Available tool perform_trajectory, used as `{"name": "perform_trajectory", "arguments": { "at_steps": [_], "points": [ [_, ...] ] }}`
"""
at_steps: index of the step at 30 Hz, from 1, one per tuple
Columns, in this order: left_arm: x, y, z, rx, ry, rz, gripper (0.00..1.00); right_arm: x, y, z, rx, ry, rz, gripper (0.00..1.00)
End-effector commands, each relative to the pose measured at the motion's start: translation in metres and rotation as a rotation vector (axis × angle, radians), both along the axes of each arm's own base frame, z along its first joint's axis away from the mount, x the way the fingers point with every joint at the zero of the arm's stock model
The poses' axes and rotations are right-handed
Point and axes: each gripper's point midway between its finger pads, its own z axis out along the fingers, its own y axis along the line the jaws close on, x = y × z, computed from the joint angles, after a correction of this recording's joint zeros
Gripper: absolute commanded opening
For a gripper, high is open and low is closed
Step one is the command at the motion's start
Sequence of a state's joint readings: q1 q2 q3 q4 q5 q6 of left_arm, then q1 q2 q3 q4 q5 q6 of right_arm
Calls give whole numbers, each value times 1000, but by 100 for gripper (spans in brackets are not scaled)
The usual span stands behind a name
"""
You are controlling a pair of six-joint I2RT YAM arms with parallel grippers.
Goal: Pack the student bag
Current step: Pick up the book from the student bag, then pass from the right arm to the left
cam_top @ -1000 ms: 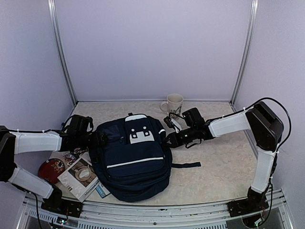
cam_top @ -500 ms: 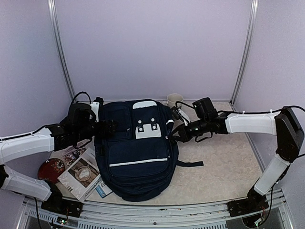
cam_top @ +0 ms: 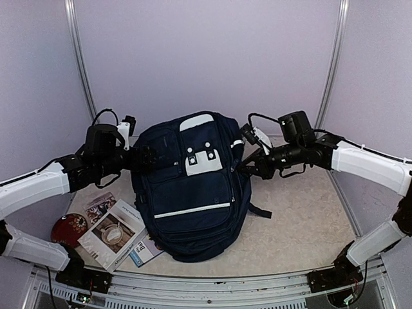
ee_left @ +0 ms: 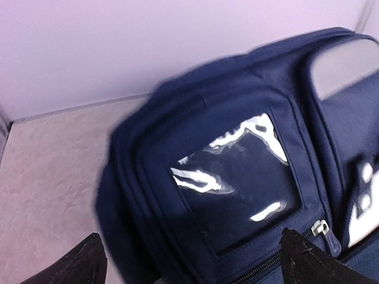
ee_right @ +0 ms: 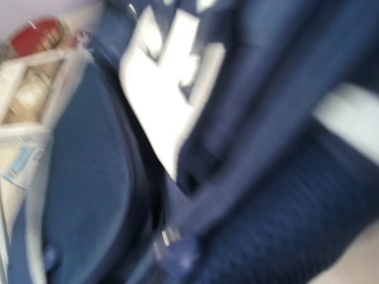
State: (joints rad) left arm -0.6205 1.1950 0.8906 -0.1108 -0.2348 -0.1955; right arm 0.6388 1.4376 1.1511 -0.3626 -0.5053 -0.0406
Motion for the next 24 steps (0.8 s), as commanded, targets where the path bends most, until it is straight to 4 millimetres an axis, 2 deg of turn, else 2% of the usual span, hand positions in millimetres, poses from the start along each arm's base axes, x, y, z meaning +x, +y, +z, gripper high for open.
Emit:
{"name": "perform_trajectory", "arguments": {
  "at_steps": [1,3,8,10,13,15,16,19,22,24],
  "points": [
    [7,42,-9,-161,48,125,99,-18,-8,91,144,-285,58,0],
    [4,46,-9,-175,30,125,99,-23,-16,102,165,-332,43,0],
    [-3,48,6,-228,-41,80,99,-30,-22,105,161,-380,55,0],
    [-13,22,31,-224,-125,-66,98,-33,-21,109,150,-406,90,0],
    [-39,-35,64,-121,-270,-328,95,-39,-13,128,156,-453,178,0],
    [-55,-75,71,15,-331,-506,98,-44,-7,139,160,-496,258,0],
    [-58,-91,67,63,-325,-567,99,-45,-4,143,159,-511,291,0],
    [-50,-113,72,144,-324,-658,99,-55,4,155,167,-567,413,0],
    [-31,-120,78,220,-279,-685,99,-64,10,160,169,-589,537,0],
    [-25,-124,80,258,-251,-741,99,-66,12,166,164,-607,580,0]
  ]
}}
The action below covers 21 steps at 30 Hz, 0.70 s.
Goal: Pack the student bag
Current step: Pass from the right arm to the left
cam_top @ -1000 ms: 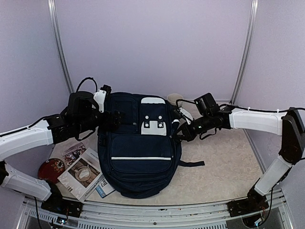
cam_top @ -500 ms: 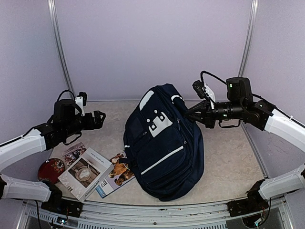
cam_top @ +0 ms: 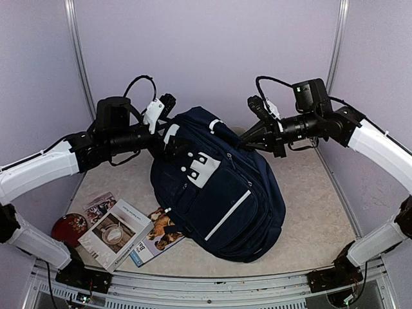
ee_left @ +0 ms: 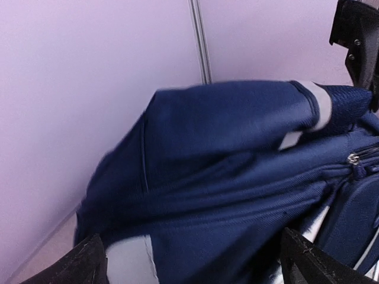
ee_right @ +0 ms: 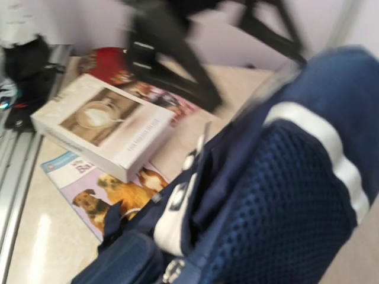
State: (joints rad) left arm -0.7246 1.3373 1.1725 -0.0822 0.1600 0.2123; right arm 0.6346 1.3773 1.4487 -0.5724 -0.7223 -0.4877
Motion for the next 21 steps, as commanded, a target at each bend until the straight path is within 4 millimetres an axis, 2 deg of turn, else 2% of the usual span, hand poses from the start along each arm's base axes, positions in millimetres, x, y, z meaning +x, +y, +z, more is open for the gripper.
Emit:
{"name": "perform_trajectory", "arguments": {
  "at_steps": [1,7,14,19,21],
  "points": [
    [4,-8,3,179,-28,-149,99,-26,6,42,51,-174,226,0],
    [-25,-38,-5,253,-71,-404,99,-26,11,39,12,-169,303,0],
    [-19,-51,-2,278,-138,-462,99,-23,16,34,-9,-165,343,0],
    [-22,-61,-28,304,-99,-523,98,-26,16,37,6,-187,367,0],
    [-25,-66,-31,300,-85,-553,97,-27,16,38,9,-196,370,0]
  ]
}}
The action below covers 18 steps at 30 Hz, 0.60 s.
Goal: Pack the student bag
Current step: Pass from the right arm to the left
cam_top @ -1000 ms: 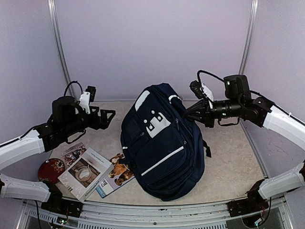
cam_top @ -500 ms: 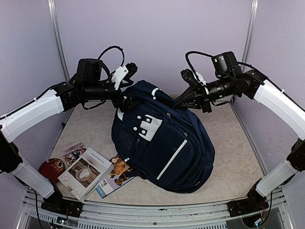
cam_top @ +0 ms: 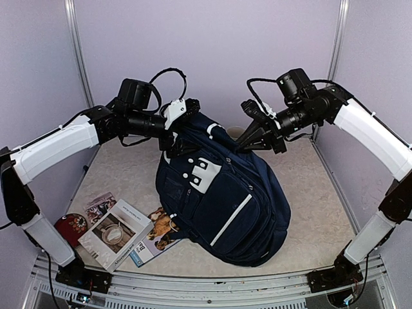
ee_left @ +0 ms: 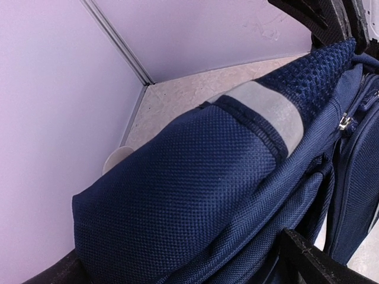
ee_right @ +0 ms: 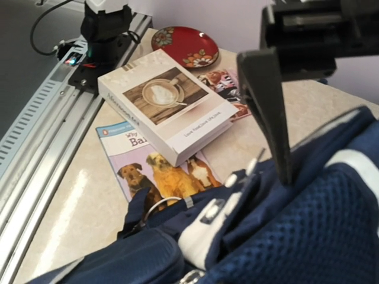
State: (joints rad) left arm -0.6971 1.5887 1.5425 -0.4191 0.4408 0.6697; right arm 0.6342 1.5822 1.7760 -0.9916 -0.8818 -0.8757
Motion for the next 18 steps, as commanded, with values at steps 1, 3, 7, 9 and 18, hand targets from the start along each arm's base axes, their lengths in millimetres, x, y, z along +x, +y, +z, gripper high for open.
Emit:
{"name": "perform_trajectory", "arguments": {
  "at_steps": [1,3,7,9,18],
  "points": [
    [-30,-23,-26,39,91,-174,96,-9,5,39,130,-120,91,0],
    [-35,-27,-28,48,113,-203,83,-8,6,40,134,-127,85,0],
    [-43,-26,-29,59,130,-222,29,-5,5,43,156,-140,61,0],
    [-44,-24,-24,42,120,-205,4,0,3,39,165,-139,30,0],
    [-46,1,15,-157,101,-8,0,37,-22,54,341,-201,-314,0]
  ]
}}
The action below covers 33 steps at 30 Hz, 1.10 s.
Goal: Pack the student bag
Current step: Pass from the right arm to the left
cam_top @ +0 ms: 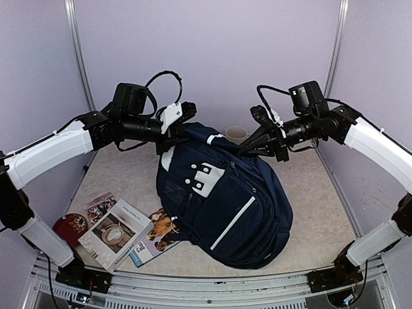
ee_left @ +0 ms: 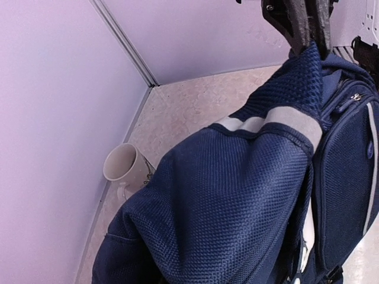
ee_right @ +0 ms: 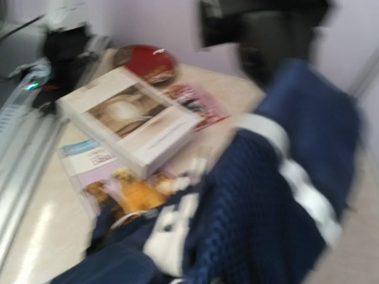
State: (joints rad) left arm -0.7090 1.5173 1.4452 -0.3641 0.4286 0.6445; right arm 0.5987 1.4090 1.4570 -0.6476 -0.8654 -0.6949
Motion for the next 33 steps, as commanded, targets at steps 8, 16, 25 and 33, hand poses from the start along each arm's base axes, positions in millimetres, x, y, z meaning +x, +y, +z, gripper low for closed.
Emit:
{"name": "perform_trajectory", "arguments": {
  "at_steps": [8,16,25,33],
  "points": [
    [-26,15,46,-282,101,144,0,71,-48,86,368,-49,-633,59],
    [0,39,67,-415,90,374,0,58,-78,88,425,266,-821,50],
    [-22,64,147,-654,50,379,0,28,-67,95,399,330,-685,48],
    [-39,68,141,-667,75,402,0,24,-54,95,407,408,-622,41]
  ]
}}
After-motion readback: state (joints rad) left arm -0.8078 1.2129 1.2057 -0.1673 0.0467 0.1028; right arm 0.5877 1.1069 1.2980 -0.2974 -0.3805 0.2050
